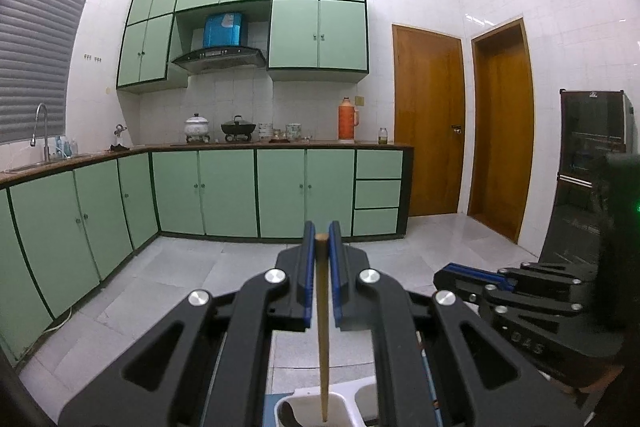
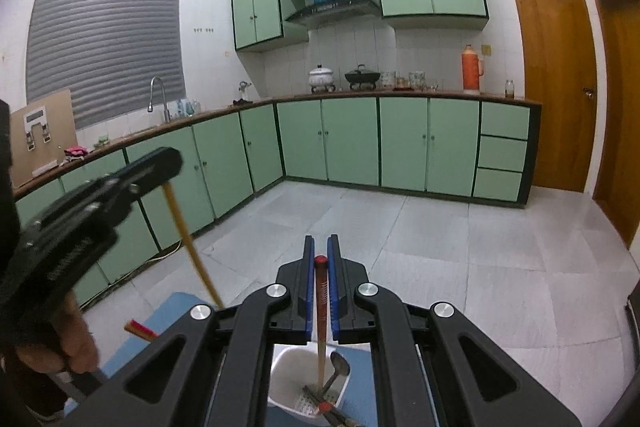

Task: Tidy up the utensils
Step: 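Open both tools and withdraw from the caddy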

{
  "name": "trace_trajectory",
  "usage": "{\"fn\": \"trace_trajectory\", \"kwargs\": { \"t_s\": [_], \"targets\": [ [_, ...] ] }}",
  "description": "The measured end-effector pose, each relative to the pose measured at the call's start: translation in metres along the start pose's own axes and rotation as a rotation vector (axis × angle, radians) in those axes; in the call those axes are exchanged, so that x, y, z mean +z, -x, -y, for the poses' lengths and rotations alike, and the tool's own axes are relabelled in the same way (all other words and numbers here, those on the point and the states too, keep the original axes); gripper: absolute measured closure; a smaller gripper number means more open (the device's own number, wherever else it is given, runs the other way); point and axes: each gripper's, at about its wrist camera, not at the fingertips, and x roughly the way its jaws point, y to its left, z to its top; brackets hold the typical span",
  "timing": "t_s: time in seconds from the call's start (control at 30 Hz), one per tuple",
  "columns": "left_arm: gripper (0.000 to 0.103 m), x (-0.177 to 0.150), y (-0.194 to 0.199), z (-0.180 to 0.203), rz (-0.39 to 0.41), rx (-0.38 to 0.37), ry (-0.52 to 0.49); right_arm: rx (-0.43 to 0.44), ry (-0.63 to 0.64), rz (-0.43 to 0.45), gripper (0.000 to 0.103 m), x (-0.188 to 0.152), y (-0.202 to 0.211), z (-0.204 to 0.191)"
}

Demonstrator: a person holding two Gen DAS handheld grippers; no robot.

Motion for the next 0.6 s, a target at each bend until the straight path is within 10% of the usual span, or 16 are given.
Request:
{"fn": "trace_trajectory", "kwargs": {
  "t_s": [0.17,0.3,0.6],
  "targets": [
    [0.097,-0.028,-0.013,-0.004,-0.077,0.001,0.0,0.016,0.002,-0.036,0.096,-0.012,-0.003,-0.001],
    [0.092,-0.041,-0.004,-0.014,-0.119,-0.006,0.027,0.021,-0.006,-0.023,0.075,-0.017,0.009,-0.001],
    [0.035,-0.034,0.067,-0.029,-0.099,0.025,0.068,-0.07,-0.066,0.062,0.02,-0.039,0.082,0.002]
  ]
}}
